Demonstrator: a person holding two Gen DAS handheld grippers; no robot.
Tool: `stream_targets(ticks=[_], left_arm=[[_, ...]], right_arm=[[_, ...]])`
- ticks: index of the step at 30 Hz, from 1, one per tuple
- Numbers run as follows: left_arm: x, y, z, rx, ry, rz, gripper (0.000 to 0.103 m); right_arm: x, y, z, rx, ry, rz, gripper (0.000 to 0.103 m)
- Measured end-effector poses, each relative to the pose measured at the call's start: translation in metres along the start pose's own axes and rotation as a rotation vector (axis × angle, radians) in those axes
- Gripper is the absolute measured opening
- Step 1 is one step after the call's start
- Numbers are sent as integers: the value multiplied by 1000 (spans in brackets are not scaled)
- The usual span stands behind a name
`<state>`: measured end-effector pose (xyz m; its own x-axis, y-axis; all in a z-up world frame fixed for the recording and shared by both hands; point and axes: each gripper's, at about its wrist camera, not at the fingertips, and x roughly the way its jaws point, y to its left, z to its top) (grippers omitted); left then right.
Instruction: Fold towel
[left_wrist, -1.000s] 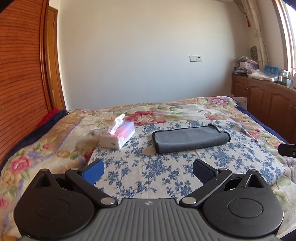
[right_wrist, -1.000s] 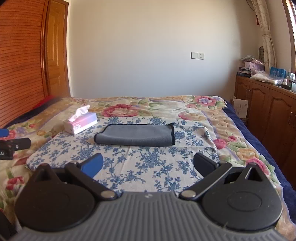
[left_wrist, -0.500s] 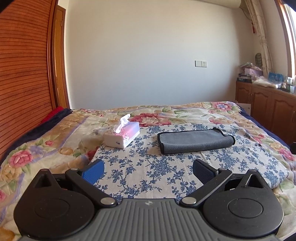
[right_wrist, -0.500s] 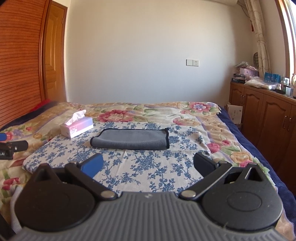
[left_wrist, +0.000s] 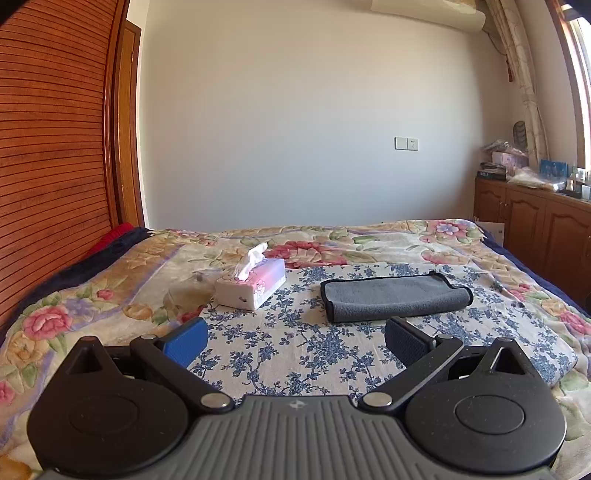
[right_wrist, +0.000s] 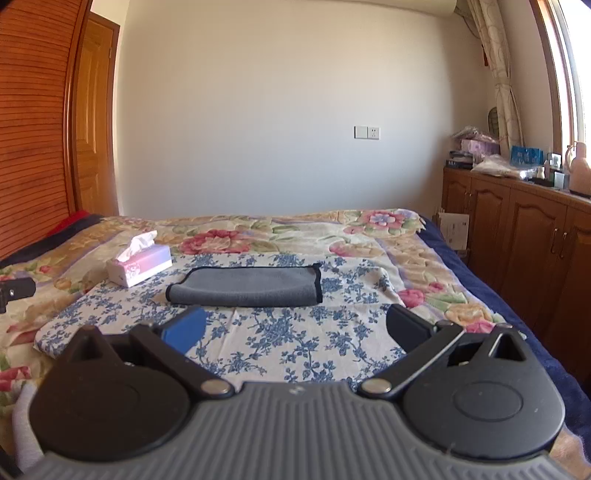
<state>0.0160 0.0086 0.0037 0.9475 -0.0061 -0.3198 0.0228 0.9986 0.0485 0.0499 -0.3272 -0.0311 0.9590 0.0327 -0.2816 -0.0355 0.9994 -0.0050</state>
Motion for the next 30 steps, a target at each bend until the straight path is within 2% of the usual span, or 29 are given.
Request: stream_targets(ticks=[30], left_arm=[[-1,-2,0,26,-10,-2,103]], right_arm=[[0,-2,0,11,-7,-6,103]])
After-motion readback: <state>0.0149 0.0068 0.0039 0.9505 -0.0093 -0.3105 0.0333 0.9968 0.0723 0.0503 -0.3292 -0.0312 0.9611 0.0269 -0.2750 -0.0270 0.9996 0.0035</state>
